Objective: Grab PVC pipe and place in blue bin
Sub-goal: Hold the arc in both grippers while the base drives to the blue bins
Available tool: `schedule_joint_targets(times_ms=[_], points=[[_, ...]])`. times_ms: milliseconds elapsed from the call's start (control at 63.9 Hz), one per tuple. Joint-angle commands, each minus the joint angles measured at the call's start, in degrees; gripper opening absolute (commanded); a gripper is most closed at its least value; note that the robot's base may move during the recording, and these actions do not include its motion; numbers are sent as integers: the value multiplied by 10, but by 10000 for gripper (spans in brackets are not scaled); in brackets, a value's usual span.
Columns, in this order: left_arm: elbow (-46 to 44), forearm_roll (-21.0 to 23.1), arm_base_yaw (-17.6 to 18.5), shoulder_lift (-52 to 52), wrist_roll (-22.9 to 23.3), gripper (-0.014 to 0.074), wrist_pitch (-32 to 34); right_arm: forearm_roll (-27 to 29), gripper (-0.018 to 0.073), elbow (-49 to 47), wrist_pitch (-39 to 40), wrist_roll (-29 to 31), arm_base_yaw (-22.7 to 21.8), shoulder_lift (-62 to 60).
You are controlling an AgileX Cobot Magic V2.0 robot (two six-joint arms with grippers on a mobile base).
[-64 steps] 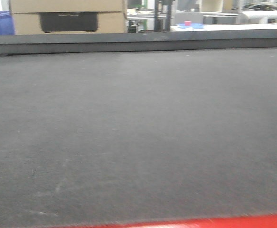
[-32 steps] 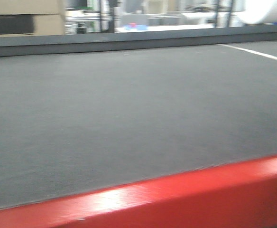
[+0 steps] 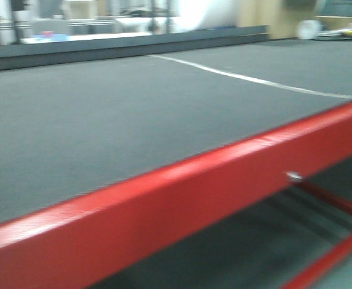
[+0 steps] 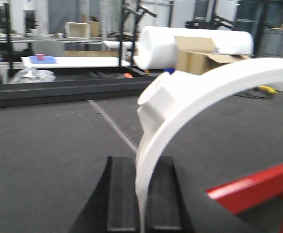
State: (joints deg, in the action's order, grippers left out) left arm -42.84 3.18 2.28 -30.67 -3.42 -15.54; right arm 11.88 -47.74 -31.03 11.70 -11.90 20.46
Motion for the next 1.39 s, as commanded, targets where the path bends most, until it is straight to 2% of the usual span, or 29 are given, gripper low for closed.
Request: schedule_joint_targets(times_ms=[0,1377], points=[[-2,1,3,3,0,-111,17,0,-168,0,11,4,1,-2],[-2,1,3,3,0,-111,17,0,-168,0,11,4,1,-2]])
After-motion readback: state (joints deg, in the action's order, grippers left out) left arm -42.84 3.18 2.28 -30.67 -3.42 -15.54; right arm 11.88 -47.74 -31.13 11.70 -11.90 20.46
